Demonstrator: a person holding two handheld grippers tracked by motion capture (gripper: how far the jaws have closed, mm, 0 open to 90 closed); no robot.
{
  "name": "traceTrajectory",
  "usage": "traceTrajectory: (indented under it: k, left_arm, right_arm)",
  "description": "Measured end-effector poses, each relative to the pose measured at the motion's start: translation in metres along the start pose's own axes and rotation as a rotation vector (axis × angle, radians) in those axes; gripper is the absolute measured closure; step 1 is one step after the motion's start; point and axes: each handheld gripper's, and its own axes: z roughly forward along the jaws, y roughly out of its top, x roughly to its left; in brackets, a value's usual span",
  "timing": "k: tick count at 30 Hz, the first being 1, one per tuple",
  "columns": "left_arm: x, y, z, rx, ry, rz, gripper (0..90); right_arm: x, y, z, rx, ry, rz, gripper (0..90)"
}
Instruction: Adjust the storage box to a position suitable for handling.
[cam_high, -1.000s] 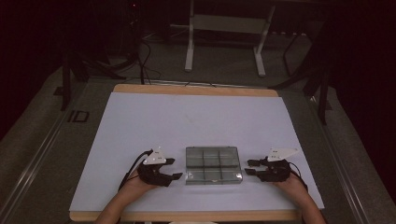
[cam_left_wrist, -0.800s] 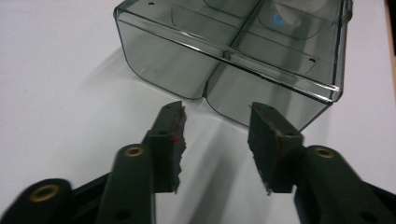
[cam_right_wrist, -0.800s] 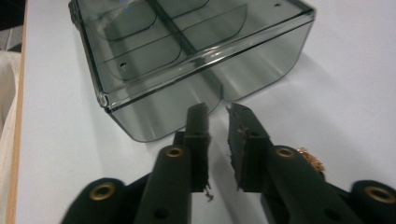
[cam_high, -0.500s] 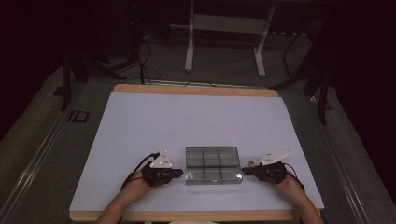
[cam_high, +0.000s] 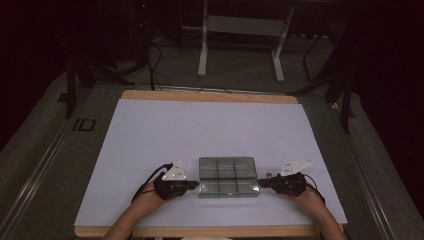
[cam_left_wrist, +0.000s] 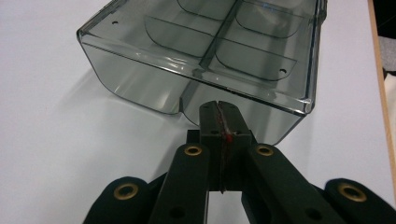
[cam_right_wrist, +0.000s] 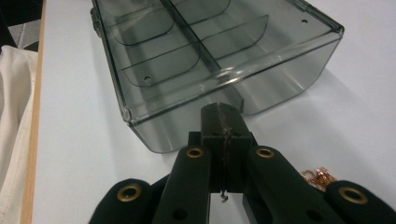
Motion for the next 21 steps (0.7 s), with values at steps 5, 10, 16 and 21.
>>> traceTrajectory:
  k: [5, 10, 16, 21]
  left_arm:
    - [0.0001, 0.0023, -0.0022, -0.002, -0.002, -0.001, 90.0]
    - [0.0002, 0.0040, -0.0040, -0.011, 0.005, -0.007, 90.0]
    - [-0.0002, 0.0043, -0.0045, -0.010, 0.003, -0.011, 90.0]
    - [-0.0035, 0.0066, -0.0057, -0.002, 0.007, 0.001, 90.0]
  right_arm:
    - [-0.0001, 0.0007, -0.0006, -0.001, 0.004, 0.002, 90.0]
    - [0.0014, 0.0022, -0.0028, -0.003, 0.003, 0.002, 90.0]
    - [0.0023, 0.0035, -0.0049, -0.004, 0.011, -0.002, 90.0]
    - [0.0030, 0.0027, -0.0056, -0.007, 0.021, -0.003, 90.0]
